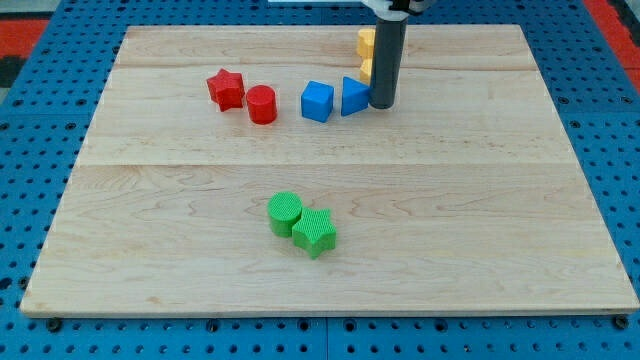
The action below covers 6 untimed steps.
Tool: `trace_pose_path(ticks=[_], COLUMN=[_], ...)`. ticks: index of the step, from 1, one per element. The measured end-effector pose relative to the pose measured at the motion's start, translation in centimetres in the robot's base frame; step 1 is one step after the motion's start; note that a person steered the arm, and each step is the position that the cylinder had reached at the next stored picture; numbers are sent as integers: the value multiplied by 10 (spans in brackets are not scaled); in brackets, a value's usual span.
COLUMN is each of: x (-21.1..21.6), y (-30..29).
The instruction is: Slide the green star and the green circle towards center left
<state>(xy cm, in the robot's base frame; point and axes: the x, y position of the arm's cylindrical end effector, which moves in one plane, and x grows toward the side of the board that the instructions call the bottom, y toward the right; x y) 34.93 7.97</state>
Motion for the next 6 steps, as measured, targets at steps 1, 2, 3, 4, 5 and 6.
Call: trace_pose_path(ticks=[1,2,3,4,5,6], x=[0,85,202,206,198,155], y=[30,40,17,-47,-84,-131])
